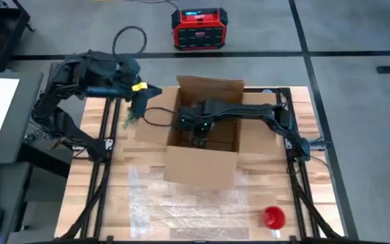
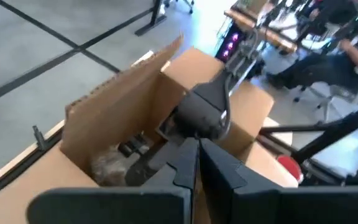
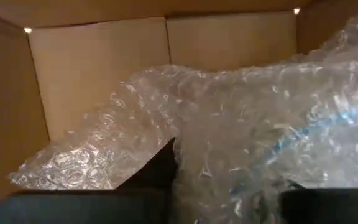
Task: Wrap mug
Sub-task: Put the green patterned mug into the cardboard box, then wrap the red mug in the bubble wrap
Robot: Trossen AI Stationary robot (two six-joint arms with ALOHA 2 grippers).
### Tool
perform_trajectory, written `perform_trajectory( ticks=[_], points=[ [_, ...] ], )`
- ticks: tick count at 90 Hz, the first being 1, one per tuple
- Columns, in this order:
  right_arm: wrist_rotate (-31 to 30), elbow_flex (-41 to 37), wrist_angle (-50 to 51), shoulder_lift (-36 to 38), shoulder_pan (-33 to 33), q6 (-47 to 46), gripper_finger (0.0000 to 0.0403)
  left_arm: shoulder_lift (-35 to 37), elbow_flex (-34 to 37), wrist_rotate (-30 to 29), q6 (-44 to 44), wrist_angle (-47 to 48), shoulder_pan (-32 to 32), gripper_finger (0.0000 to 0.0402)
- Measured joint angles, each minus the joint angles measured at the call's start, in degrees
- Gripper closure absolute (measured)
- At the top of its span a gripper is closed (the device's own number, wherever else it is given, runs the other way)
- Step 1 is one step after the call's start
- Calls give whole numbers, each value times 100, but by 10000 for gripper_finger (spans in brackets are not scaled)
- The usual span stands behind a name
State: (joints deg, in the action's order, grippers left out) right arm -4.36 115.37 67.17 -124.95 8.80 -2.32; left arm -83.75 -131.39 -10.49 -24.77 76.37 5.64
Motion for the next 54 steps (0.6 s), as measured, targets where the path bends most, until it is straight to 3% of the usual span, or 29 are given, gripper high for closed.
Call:
perform_trajectory(
  ticks=[29,54],
  points=[
    [-19,2,-76,437,67,-72,172,-90,24,-323,-207,671,-475,402],
    [-28,13,105,1732,-272,-861,160,-89,160,-603,-483,917,-674,402]
  ],
)
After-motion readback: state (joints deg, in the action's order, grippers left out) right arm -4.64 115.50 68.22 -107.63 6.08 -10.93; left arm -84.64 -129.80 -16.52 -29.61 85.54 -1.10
